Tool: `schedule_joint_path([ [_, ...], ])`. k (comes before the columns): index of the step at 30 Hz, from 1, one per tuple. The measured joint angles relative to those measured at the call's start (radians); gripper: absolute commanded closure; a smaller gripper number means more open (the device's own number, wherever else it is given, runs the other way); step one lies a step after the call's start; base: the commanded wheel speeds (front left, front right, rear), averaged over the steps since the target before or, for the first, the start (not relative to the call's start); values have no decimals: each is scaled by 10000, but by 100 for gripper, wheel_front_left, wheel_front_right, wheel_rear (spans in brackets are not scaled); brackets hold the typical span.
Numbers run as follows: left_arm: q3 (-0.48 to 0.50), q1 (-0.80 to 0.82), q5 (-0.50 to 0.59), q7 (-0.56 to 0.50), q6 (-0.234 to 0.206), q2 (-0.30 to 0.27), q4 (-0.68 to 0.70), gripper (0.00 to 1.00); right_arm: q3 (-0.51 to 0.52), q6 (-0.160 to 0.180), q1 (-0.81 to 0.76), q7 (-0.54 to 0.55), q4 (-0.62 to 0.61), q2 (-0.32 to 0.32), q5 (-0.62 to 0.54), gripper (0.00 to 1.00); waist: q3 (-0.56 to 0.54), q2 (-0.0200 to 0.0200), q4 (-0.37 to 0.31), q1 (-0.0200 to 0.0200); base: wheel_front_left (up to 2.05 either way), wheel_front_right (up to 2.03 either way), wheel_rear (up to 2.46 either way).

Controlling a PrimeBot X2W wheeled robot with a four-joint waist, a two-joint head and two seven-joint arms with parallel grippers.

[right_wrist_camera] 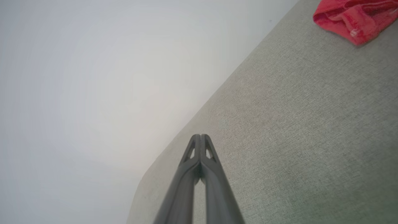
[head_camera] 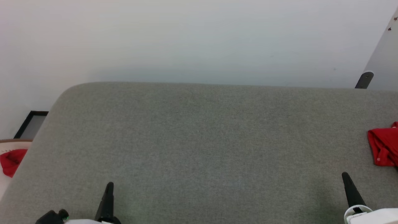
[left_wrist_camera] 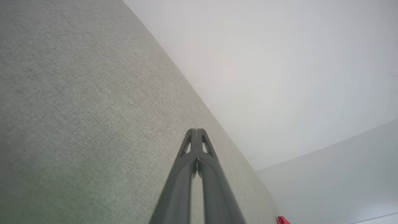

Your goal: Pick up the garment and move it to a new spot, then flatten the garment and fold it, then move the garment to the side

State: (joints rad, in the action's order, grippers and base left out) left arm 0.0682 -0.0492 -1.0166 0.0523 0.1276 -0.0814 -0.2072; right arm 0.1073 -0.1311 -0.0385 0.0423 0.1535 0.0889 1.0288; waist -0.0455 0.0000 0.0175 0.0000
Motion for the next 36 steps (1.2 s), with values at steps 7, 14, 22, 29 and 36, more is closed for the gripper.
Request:
schedule_joint_path([
  [7,52,176,-723,-188,0,48,-38,100,10,0,163,86,109,-40,719,100,45,0,-16,0,0,0,0],
  [14,104,353,-1406,-399,0,79,-75,100,19,0,343,171,219,-86,1386,100,91,0,-32,0,0,0,0],
  [22,161,533,-2157,-608,0,113,-132,100,29,0,506,263,334,-128,2090,100,143,0,-51,0,0,0,0],
  [29,213,708,-2761,-765,0,140,-176,100,36,0,692,328,420,-163,2685,100,189,0,-68,0,0,0,0],
  [36,261,864,-3302,-936,0,167,-213,100,40,0,768,389,510,-207,3246,100,235,0,-84,0,0,0,0],
])
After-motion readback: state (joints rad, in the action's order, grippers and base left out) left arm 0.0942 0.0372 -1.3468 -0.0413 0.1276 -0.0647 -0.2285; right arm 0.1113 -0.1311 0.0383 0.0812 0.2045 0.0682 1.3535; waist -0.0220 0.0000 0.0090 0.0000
